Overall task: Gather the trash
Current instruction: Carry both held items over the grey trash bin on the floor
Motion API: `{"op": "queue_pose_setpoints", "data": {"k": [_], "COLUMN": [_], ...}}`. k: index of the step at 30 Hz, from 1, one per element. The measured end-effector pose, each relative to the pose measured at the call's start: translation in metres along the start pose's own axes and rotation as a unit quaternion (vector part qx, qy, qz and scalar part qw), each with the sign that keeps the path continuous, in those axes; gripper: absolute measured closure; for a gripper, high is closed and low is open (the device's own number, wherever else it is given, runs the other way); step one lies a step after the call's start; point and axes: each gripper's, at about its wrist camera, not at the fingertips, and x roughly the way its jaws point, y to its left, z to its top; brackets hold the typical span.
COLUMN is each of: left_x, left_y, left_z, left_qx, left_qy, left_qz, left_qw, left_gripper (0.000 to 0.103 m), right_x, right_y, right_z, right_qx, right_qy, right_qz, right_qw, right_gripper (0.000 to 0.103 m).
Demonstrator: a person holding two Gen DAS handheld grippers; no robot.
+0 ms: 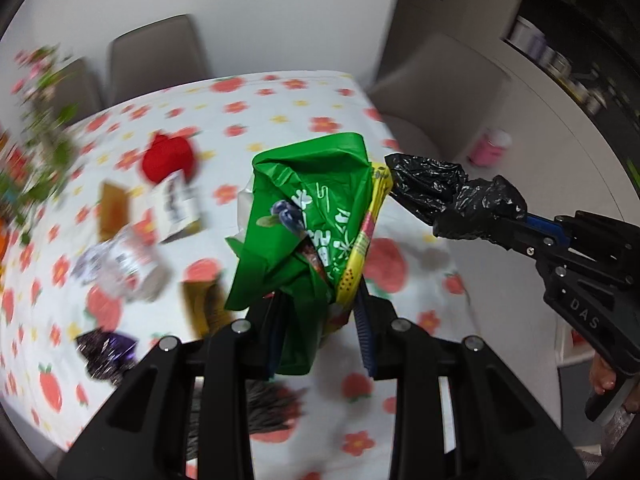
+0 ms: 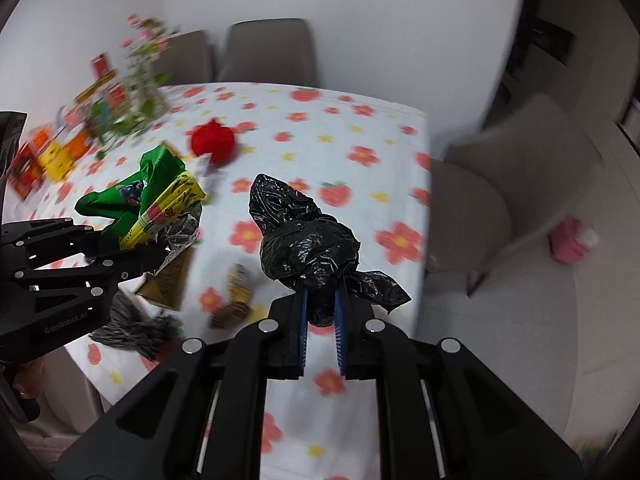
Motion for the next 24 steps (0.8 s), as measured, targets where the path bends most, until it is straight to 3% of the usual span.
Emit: {"op": "queue_pose_setpoints", "data": {"k": [7, 12, 18, 24], "left_x": [0.032, 0.059, 0.11, 0.186], "left_y": [-0.101, -0.186, -0.271, -0.336], "left_z": [0.008, 0.002, -0.015, -0.04], "left_qx": [0.108, 0.157, 0.171, 0.14], "left_qy": [0.023, 0.044, 0.077, 0.11], "left_qz": [-0.073, -0.103, -0.097, -0.084], "left_qw": [0.9912, 0.9811, 0.9775, 0.9804], "left_gripper": [0.072, 0.072, 0.072, 0.072], "right_x": [-0.037, -0.054, -0.045, -0.003], "right_y": [-0.088, -0.149, -0.229, -0.3], "right_z": [-0.064, -0.109, -0.155, -0.204], "right_qx": [0.114, 0.166, 0.187, 0.181], "right_qy": [0.011, 0.025, 0.049, 0.081], "right_qz": [-0.086, -0.119, -0.101, -0.074], "right_qw": [0.99, 0.979, 0.976, 0.977], "right_gripper": [0.093, 0.093, 0.093, 0.093]}}
